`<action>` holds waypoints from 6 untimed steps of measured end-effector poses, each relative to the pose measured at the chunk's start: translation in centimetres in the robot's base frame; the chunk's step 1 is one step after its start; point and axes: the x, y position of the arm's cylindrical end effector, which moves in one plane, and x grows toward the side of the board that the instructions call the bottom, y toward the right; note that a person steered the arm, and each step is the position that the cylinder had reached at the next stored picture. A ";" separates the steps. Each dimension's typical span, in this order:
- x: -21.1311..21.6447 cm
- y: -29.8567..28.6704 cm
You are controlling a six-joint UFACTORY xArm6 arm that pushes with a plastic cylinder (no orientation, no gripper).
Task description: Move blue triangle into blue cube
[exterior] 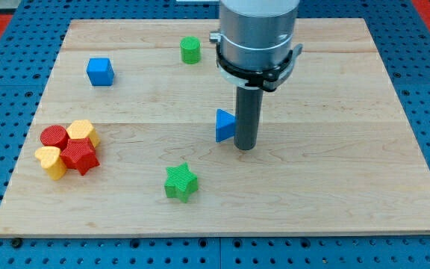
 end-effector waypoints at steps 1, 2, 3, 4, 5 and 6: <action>-2.3 -1.0; -4.6 -9.2; -6.4 -12.6; -8.6 -11.8; -9.7 -14.8; -11.5 -19.1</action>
